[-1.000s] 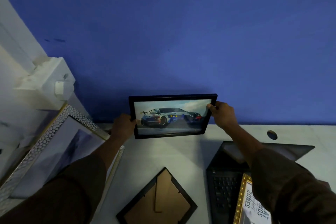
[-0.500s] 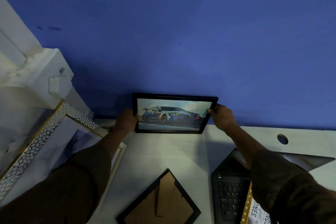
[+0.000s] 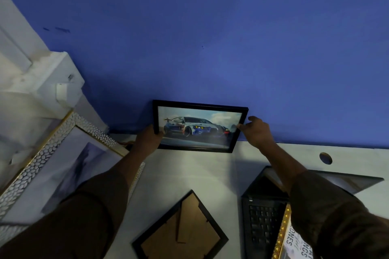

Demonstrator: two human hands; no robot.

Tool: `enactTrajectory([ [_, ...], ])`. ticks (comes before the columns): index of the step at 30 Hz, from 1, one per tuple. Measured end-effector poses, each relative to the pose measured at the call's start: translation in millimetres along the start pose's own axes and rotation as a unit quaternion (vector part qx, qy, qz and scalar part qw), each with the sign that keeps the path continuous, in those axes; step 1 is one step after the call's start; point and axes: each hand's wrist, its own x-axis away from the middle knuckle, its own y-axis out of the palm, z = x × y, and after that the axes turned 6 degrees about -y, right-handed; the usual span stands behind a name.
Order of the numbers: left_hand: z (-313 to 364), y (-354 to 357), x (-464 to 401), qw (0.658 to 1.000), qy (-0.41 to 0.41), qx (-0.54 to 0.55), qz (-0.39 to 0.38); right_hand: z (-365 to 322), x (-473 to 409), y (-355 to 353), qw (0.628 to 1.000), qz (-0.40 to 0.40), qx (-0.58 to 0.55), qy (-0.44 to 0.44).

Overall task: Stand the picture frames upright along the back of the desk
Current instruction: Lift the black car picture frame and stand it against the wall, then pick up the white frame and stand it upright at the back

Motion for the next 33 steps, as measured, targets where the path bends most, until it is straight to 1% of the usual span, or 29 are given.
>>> enactTrajectory([
  [2, 0.0, 1.4, 15.4, 1.000, -0.010, 0.001, 0.011, 0.1, 9.1, -4.2, 1.000, 0.015, -0.020, -0.001],
  [5, -4.7, 7.0, 49.4, 0.999, -0.038, -0.027, 0.023, 0.5, 32.7, -13.1, 0.997, 0.050, -0.041, -0.047],
  [7, -12.0, 8.7, 71.2, 0.998, -0.046, -0.025, 0.036, -1.9, 45.7, -17.3, 0.993, 0.069, -0.059, -0.075],
  [10, -25.8, 8.0, 117.9, 0.993, -0.095, 0.042, 0.054, -12.3, 63.1, -19.2, 0.986, 0.073, -0.064, -0.137],
  [12, -39.1, 11.2, 148.4, 0.988, -0.099, 0.084, 0.083, -25.2, 75.3, -17.5, 0.981, 0.057, -0.064, -0.175],
  [14, -55.7, 15.5, 178.9, 0.982, -0.099, 0.091, 0.130, -37.6, 90.5, -13.2, 0.975, 0.024, -0.080, -0.208],
  [16, -65.2, 15.5, 216.3, 0.973, -0.116, 0.098, 0.172, -47.4, 108.5, -3.6, 0.964, -0.020, -0.088, -0.248],
  [18, -74.0, 15.3, 241.2, 0.962, -0.138, 0.154, 0.177, -57.0, 121.4, 5.8, 0.956, -0.054, -0.083, -0.278],
  [20, -86.5, 14.1, 267.1, 0.950, -0.158, 0.186, 0.193, -66.0, 139.2, 16.4, 0.944, -0.089, -0.084, -0.308],
  [23, -106.7, 9.9, 295.2, 0.938, -0.185, 0.191, 0.220, -79.6, 158.4, 33.1, 0.927, -0.130, -0.081, -0.343],
  [27, -130.1, -5.8, 317.6, 0.920, -0.211, 0.211, 0.253, -103.2, 174.8, 58.2, 0.911, -0.172, -0.077, -0.367],
  [33, -155.0, -37.3, 308.8, 0.916, -0.227, 0.198, 0.264, -148.7, 177.1, 100.2, 0.901, -0.213, -0.072, -0.371],
])
